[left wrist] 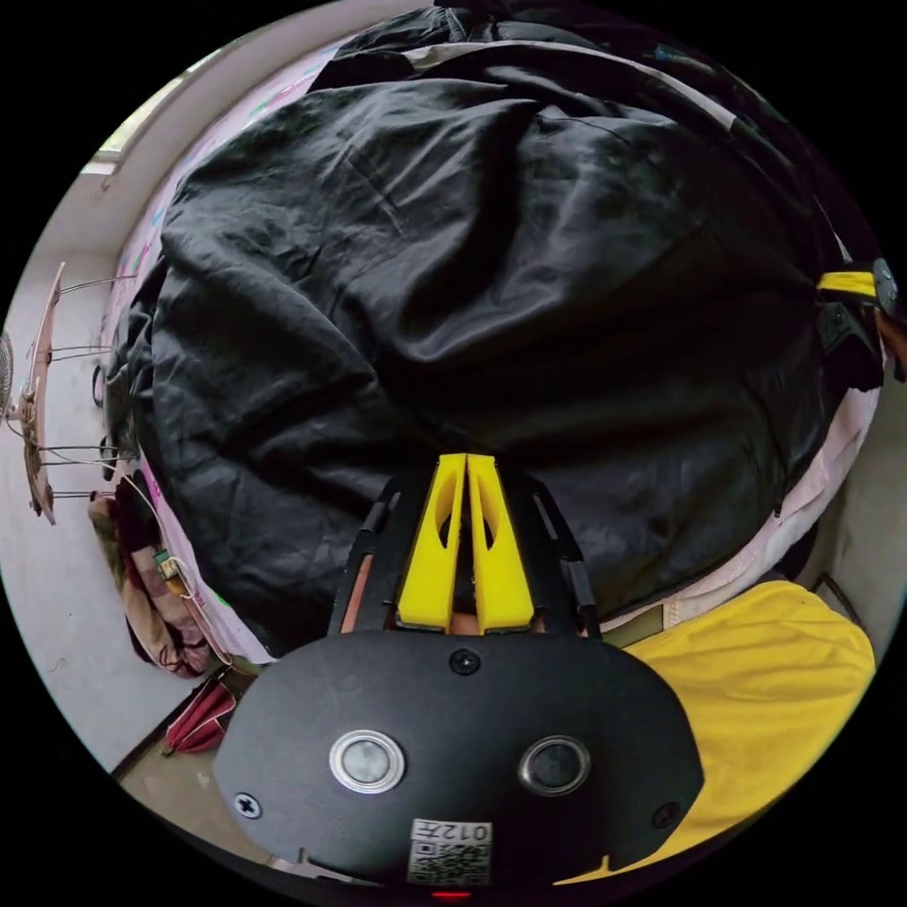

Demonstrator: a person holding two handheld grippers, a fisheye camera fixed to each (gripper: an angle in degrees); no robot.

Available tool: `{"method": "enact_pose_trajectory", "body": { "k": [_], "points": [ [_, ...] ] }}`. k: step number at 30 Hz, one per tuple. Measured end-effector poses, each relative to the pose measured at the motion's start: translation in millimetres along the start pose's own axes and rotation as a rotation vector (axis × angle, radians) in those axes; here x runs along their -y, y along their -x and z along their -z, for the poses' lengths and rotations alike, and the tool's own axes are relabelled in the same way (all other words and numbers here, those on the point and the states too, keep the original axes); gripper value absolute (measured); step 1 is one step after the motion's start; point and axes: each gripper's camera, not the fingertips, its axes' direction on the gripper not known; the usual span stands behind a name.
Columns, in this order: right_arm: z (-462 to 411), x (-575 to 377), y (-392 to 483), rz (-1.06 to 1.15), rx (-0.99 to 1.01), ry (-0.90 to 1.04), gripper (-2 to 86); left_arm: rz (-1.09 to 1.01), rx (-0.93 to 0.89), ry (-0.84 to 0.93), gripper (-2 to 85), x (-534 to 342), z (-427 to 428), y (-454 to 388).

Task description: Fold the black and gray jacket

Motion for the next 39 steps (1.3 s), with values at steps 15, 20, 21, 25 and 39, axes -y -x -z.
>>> {"method": "enact_pose_trajectory", "body": {
  "k": [15, 20, 21, 25, 39],
  "points": [
    [55.4, -17.3, 11.3, -0.222, 0.171, -0.216, 0.7, 0.754, -0.1, -0.23, 1.9, -291.0, -18.6, 239.5],
    [106.7, -9.6, 38.2, -0.218, 0.218, -0.343, 1.9, 0.775, -0.069, -0.172, 5.2, -341.2, -64.5, 299.6],
    [117.0, -1.3, 49.4, -0.202, 0.236, -0.371, 2.1, 0.743, -0.066, -0.168, 6.0, -346.8, -71.6, 308.7],
    [145.0, 34.9, 92.5, -0.109, 0.28, -0.425, 2.2, 0.659, -0.106, -0.164, 8.2, -366.0, -91.0, 335.2],
    [234.1, 219.4, 225.1, 0.22, 0.42, -0.595, 2.1, 0.556, -0.154, -0.126, 3.5, -424.5, -126.8, 380.8]
  ]
}}
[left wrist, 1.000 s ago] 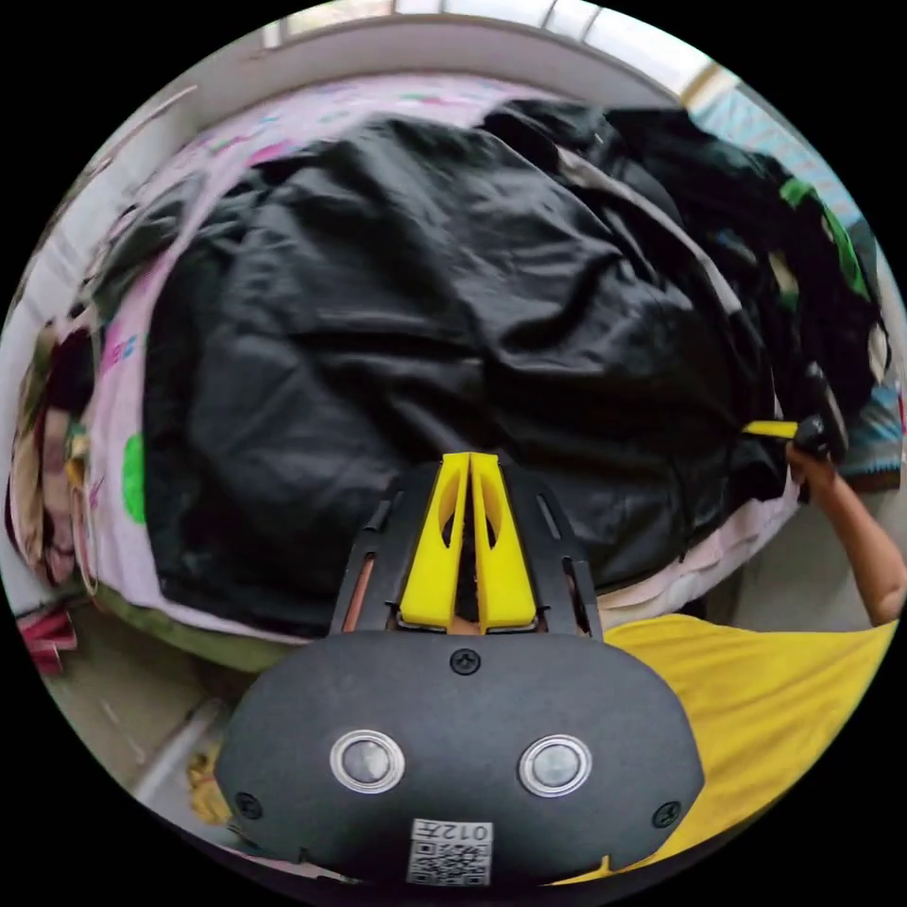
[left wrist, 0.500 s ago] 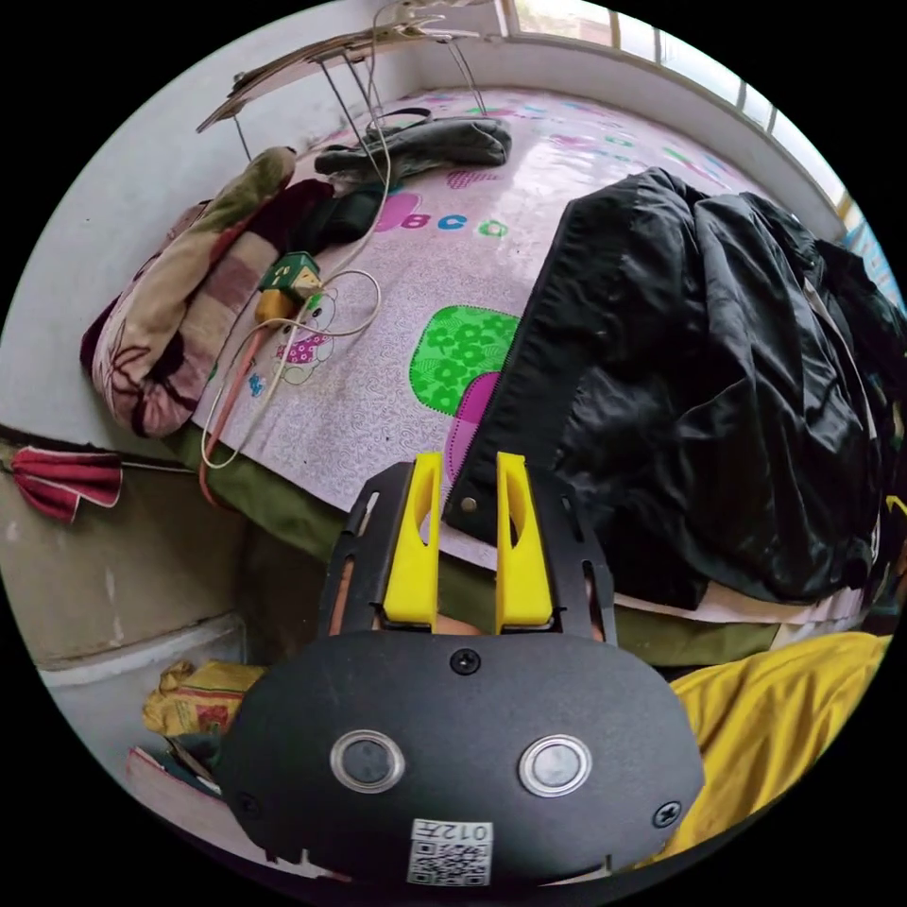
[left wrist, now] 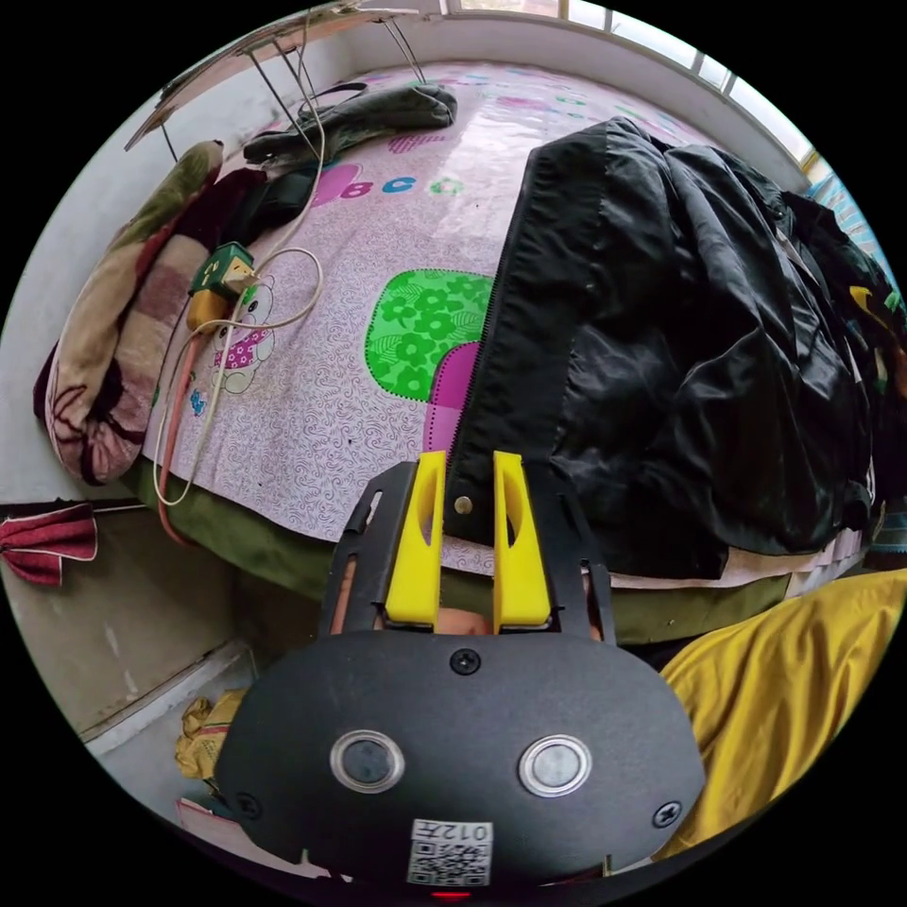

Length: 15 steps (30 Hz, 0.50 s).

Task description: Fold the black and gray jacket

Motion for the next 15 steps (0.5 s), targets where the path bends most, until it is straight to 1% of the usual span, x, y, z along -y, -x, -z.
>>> {"method": "enact_pose_trajectory", "body": {
  "k": [3, 5, 8, 10, 12, 13, 15],
  "points": [
    [-21.2, 55.8, 8.5, 0.047, -0.017, -0.01, 2.3, 0.018, -0.024, 0.011, 1.4, -4.5, 5.1, 15.7],
    [-34.3, 94.1, 11.3, 0.057, -0.022, -0.015, 2.7, -0.006, -0.019, -0.003, 0.7, -9.5, 13.7, 21.2],
    [-62.1, 163.0, 17.4, 0.083, -0.069, -0.002, 3.7, -0.014, -0.092, -0.043, 0.2, -20.6, 32.1, 38.1],
    [-81.5, 205.5, 16.3, 0.06, -0.104, 0.012, 4.5, -0.005, -0.162, -0.073, 0.0, -30.3, 42.9, 55.8],
    [-111.2, 257.2, 9.2, -0.012, -0.121, 0.039, 6.0, 0.013, -0.217, -0.089, -0.1, -37.1, 46.8, 69.8],
    [-120.1, 268.7, 7.4, -0.031, -0.126, 0.052, 6.4, 0.018, -0.243, -0.1, -0.1, -41.2, 48.8, 78.5],
    [-158.5, 304.7, 4.3, -0.076, -0.159, 0.103, 7.3, 0.019, -0.267, -0.111, -0.1, -46.9, 51.0, 90.2]
  ]
}}
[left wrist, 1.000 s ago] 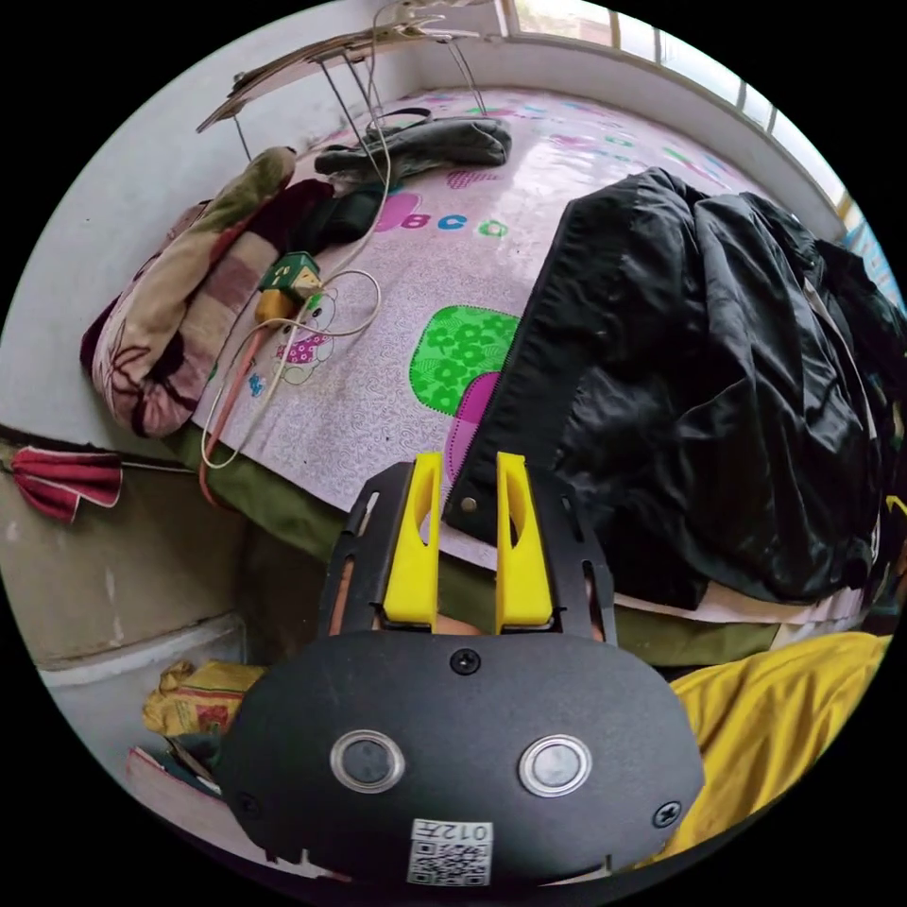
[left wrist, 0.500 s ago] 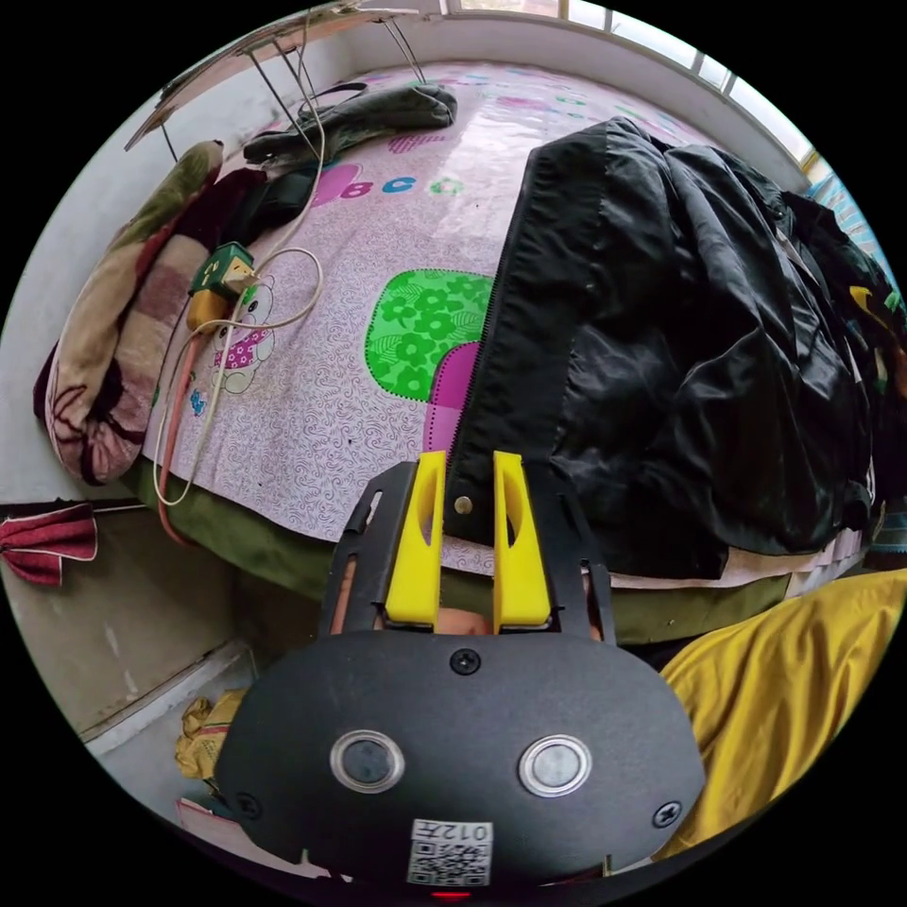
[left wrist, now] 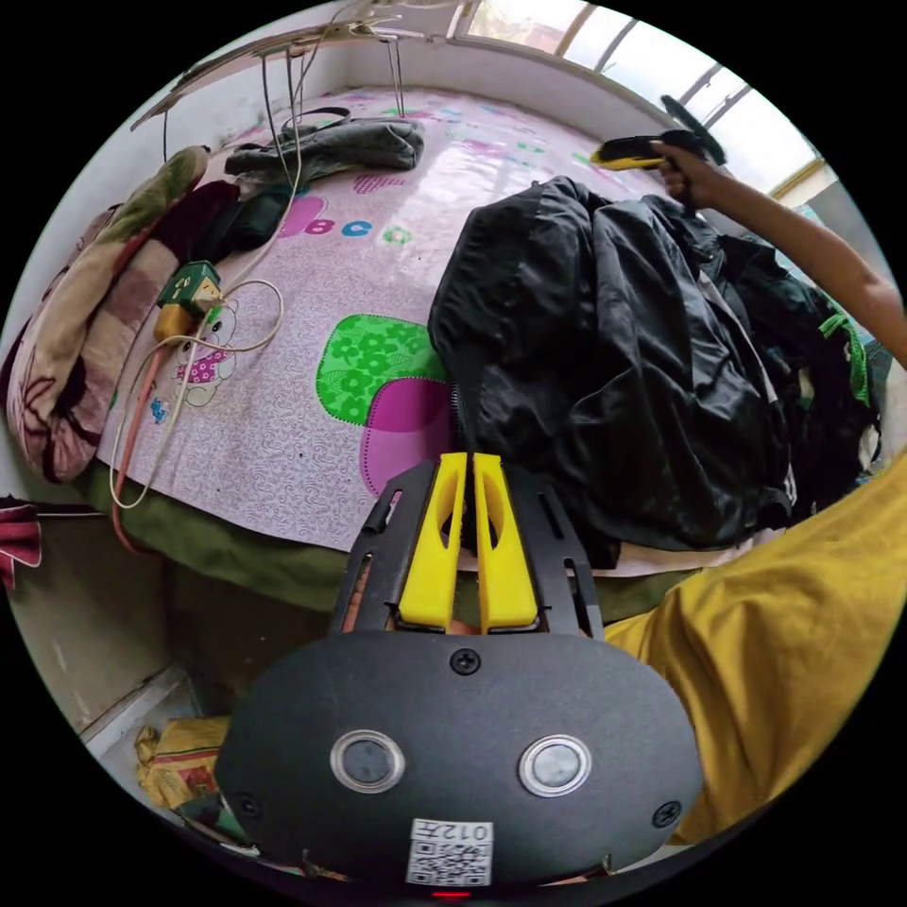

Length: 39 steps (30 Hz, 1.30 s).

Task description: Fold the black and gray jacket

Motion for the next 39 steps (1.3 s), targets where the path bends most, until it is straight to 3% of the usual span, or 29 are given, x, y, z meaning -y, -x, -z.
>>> {"method": "enact_pose_trajectory", "body": {
  "k": [6, 16, 22, 26, 33, 36, 39],
  "points": [
    [-67.4, 46.8, 17.9, 0.025, -0.158, 0.087, 7.9, -0.034, -0.097, -0.04, -0.1, -17.8, 20.0, 28.8],
    [-92.6, 64.8, 0.2, -0.001, -0.141, 0.139, 8.5, -0.101, -0.221, -0.077, -0.1, -39.3, 53.2, 69.6],
    [-87.4, 55.3, -18.8, -0.002, -0.097, 0.106, 3.7, -0.124, -0.238, -0.094, -0.1, -50.6, 72.3, 83.8],
    [-45.7, 68.8, -38.6, -0.081, 0.016, -0.019, 2.5, -0.132, -0.245, -0.133, -0.1, -55.1, 95.3, 90.6],
    [69.6, 95.5, -63.1, -0.137, 0.235, -0.261, 1.9, -0.093, -0.27, -0.411, -0.1, -54.6, 192.3, 117.1],
    [111.1, 83.3, -76.8, -0.114, 0.255, -0.327, 1.9, -0.164, -0.281, -0.495, -0.1, -51.1, 233.6, 103.5],
    [136.0, 54.0, -104.9, -0.119, 0.25, -0.336, 1.9, -0.294, -0.278, -0.455, -0.1, -47.4, 247.8, 66.4]
  ]
}}
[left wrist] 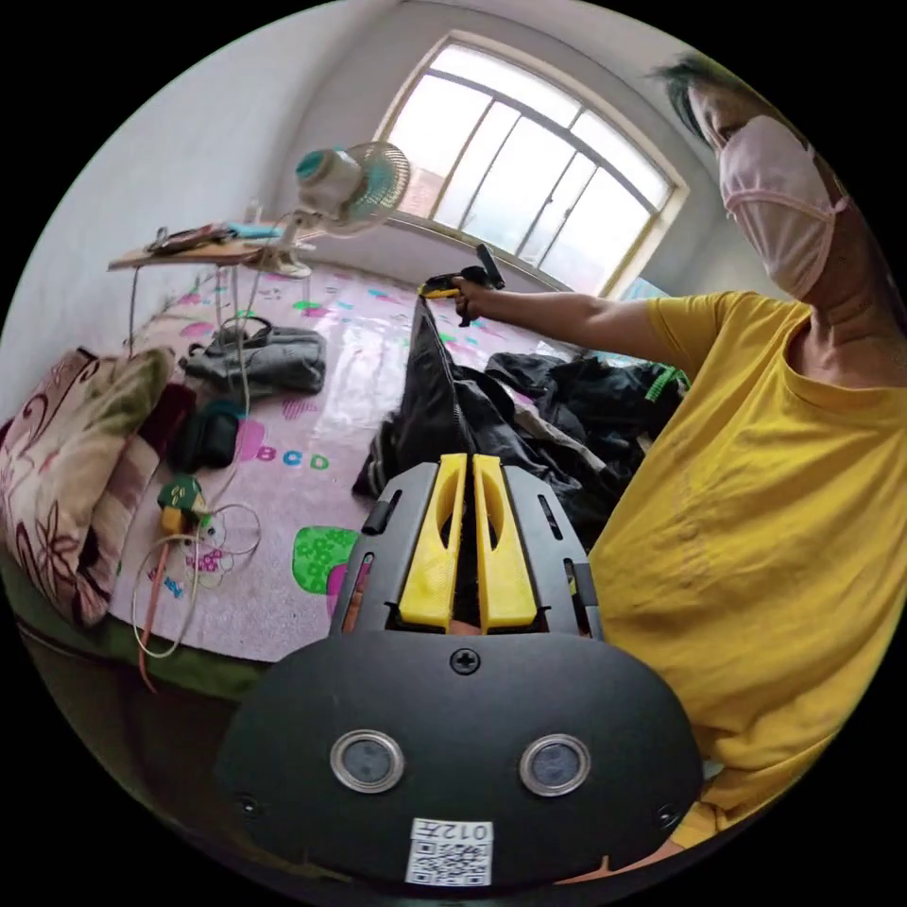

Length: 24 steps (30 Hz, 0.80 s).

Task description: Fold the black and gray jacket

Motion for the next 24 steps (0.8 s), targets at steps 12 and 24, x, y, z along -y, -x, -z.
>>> {"method": "enact_pose_trajectory", "body": {
  "k": [12, 24],
  "points": [
    [107.3, -154.8, -170.7, -0.169, -0.073, 0.026, 1.9, -0.101, -0.24, 0.336, -0.1, -6.6, -129.8, -133.0],
    [94.7, -230.8, -208.0, -0.146, -0.124, 0.036, 2.2, -0.116, 0.025, 0.589, 0.3, -47.8, -328.6, -246.5]
  ]
}}
